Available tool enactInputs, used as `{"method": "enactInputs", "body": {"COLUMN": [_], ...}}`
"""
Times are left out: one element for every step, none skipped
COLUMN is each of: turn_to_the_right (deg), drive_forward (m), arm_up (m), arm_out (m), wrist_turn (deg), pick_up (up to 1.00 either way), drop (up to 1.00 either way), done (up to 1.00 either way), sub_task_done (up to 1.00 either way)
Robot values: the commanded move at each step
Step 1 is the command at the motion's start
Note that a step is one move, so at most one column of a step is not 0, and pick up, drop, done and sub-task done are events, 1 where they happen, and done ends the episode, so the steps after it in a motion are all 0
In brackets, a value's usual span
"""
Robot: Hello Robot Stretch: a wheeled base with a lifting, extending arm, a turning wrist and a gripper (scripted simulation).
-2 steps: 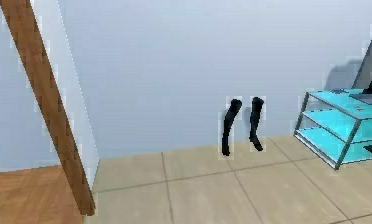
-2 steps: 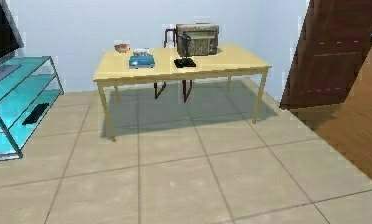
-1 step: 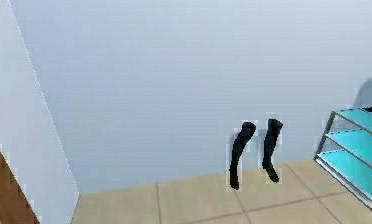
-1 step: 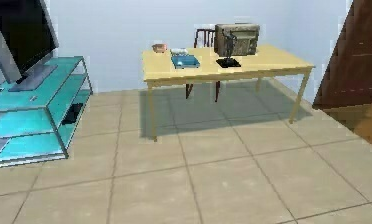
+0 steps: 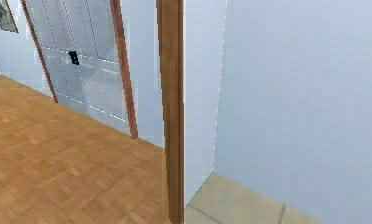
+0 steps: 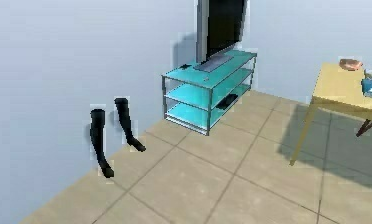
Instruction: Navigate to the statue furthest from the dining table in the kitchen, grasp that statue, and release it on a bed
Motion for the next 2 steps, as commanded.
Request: {"method": "enactInputs", "body": {"turn_to_the_right": [0.0,-45.0], "drive_forward": [0.55,0.0], "arm_up": [0.0,0.0], "arm_out": [0.0,0.0], "wrist_turn": [0.0,0.0], "pick_up": [0.0,0.0], "drop": [0.0,0.0], "done": [0.0,0.0], "sub_task_done": [0.0,0.0]}}
